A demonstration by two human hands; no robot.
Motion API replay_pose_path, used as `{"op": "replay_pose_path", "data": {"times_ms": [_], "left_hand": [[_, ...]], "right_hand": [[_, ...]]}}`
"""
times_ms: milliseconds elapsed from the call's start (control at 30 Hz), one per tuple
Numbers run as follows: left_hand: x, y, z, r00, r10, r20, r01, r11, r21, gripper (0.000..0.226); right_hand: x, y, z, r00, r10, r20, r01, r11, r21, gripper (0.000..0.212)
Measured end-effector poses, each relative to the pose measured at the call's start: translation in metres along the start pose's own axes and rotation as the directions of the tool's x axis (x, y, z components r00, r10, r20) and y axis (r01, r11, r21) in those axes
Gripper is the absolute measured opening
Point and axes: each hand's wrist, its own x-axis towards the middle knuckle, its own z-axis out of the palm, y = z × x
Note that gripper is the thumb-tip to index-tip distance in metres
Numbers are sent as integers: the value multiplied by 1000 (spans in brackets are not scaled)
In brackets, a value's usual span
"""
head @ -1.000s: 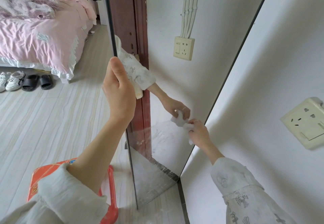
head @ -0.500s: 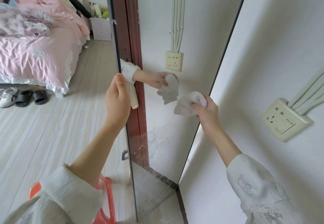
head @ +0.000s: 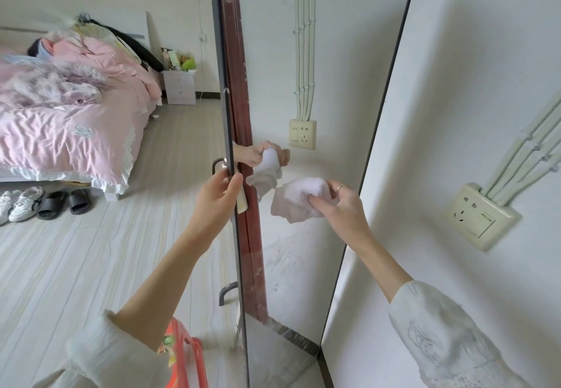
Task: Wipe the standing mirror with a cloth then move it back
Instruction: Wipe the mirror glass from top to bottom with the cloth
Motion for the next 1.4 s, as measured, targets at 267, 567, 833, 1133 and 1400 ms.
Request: {"op": "replay_pose_path", "data": {"times_ms": [267,567,833,1133,1400], "left_hand": [[3,21,-9,1000,30,-4,-30,999,-35,16],[20,40,-8,997,62,-51,-58,996,74,28],[23,38,-12,998,54,-39,-48,991,127,24],[24,36,-13,999,49,-23,-46,990,132,22],[21,37,-8,997,76,-29,-71,988,138,16]], "right_hand": [[2,-17,6,988,-144,-64,131,977,-169,45],[48,-56,24,790,-579,-199,354,697,-623,40],[29,-33,56,733,-675,-82,493,610,-621,15],[-4,34,61,860,-409,306,502,567,-653,34],[44,-25,3,837,-512,-195,365,786,-499,27]]}}
